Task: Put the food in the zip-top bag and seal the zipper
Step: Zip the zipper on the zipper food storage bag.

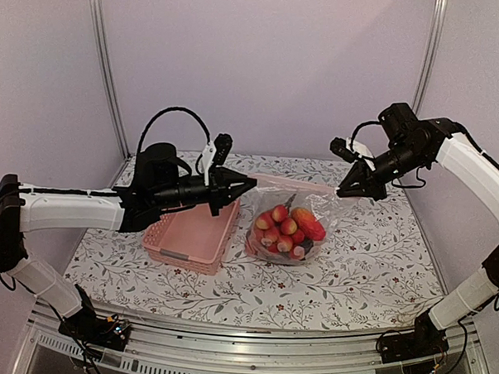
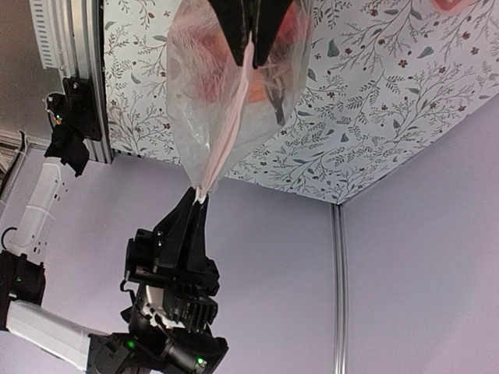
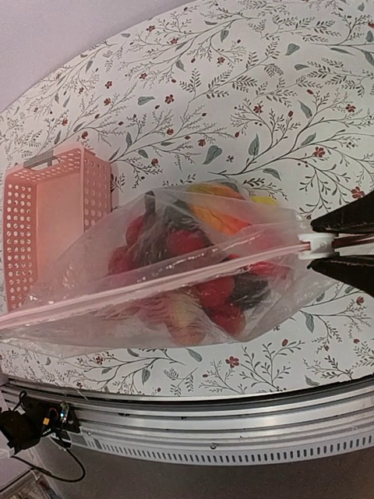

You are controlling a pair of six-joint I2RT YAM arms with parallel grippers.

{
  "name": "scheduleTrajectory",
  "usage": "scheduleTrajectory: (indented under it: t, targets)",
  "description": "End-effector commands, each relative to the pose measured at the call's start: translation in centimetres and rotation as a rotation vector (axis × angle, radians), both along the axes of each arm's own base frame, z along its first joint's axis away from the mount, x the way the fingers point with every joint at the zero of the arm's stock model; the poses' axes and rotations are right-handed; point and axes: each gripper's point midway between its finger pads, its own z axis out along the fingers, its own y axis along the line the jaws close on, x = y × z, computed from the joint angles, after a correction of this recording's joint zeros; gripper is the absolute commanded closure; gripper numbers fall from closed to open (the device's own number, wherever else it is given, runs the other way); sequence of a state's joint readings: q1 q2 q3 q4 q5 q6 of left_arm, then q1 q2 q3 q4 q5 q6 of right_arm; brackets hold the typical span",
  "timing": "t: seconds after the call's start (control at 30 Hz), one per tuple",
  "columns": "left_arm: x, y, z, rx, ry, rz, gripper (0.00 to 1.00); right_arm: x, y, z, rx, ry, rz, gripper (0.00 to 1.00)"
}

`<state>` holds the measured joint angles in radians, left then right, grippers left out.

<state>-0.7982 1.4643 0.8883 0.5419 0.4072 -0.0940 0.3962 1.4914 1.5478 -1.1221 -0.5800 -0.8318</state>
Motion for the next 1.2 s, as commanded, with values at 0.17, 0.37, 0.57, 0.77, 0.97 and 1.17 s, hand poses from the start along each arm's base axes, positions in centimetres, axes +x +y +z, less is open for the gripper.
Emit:
scheduleTrajectory:
  t: [0.17,0.37,0.57,0.77,0.97,1.17]
  targets:
    - [1.3,2.2,2.4,-0.058,-0.051,0.077,1.0,-0.6,-3.8,-2.1,-0.137,0.033,-0.081,0.96]
    - [1.3,2.4,2.4,-0.056,-0.051,0.081,1.0,-0.5,-5.0,-2.4,-0.159,0.032,-0.103,0.96]
    - [1.4,2.6,2.3,-0.054,-0.049,0.092,1.0,-0.8,-6.0,-3.1,-0.178,0.044,-0.115,0.97]
    - [1.5,2.5,2.1,-0.053,-0.046,0.092,1.0,-0.9,-6.0,-3.1,-0.172,0.046,-0.115,0.96]
    - [1.8,2.6,1.8,-0.051,-0.04,0.101,1.0,-0.9,-6.2,-3.5,-0.183,0.058,-0.118,0.96]
    - [1.9,2.7,1.4,-0.051,-0.031,0.109,1.0,-1.1,-6.6,-3.5,-0.182,0.058,-0.123,0.96]
